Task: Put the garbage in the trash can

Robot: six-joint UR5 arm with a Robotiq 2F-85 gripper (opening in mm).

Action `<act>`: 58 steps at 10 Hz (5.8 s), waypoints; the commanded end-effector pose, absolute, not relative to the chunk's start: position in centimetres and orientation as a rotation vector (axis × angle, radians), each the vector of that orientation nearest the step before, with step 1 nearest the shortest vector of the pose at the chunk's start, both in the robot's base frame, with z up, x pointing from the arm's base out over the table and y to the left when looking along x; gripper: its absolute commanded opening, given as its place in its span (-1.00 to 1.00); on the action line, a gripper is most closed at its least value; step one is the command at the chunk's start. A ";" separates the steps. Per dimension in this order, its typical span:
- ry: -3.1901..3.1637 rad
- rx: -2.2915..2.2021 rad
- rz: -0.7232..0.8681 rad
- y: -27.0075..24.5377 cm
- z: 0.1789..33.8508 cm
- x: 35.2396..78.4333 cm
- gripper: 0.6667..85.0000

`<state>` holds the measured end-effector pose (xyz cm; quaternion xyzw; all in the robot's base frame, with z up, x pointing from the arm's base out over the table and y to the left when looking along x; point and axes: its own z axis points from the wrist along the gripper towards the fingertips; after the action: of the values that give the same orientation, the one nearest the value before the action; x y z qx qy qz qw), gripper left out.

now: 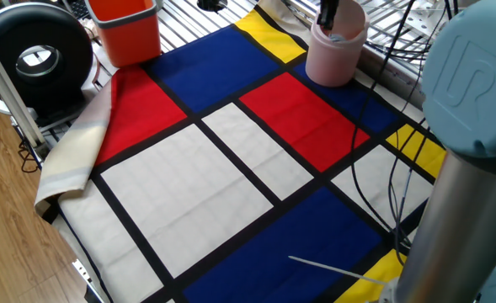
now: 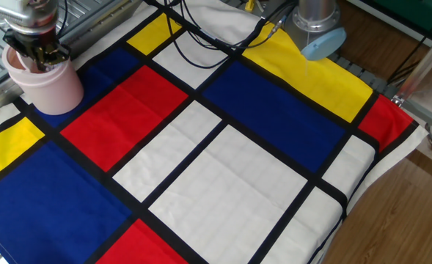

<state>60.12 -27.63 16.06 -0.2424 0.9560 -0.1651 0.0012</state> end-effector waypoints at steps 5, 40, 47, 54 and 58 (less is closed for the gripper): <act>3.030 -0.687 -0.439 -26.2 15.9 58.6 -0.99; 2.838 -0.795 -0.782 -33.1 15.8 62.7 -0.99; 2.982 -0.777 -0.631 -28.7 17.9 60.6 -0.99; 3.167 -0.283 -0.157 -15.6 15.3 58.5 -0.99; 3.063 -0.002 0.060 -6.2 17.2 62.3 -0.99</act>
<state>60.53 -11.87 16.01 -0.0569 0.9979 -0.0270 0.0120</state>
